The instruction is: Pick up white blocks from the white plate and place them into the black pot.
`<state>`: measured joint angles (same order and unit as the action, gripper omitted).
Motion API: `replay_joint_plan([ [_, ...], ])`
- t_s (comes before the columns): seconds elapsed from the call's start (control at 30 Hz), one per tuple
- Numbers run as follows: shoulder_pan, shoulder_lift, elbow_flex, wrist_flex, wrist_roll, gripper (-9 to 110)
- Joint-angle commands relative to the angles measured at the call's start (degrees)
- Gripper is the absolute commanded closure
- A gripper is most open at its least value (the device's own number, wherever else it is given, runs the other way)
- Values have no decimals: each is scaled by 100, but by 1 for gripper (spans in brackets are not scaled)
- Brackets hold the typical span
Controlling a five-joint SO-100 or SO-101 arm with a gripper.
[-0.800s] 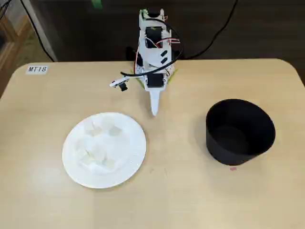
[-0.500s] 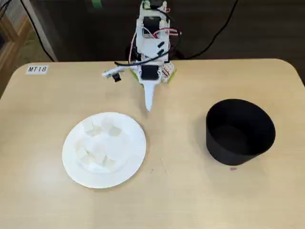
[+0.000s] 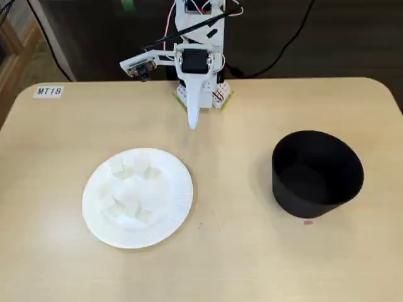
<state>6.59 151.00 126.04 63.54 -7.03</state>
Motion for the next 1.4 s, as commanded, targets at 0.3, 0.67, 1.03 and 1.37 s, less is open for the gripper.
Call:
replay_joint_plan([
  [0.3, 1828, -1978, -1336, 176, 1626, 104],
  [0.67, 2074, -5590, -4526, 1547, 1696, 104],
  [1.03, 2566, -7998, -6838, 2276, 1837, 89],
  [1.37, 2593, -8437, -6847, 2232, 1819, 68],
])
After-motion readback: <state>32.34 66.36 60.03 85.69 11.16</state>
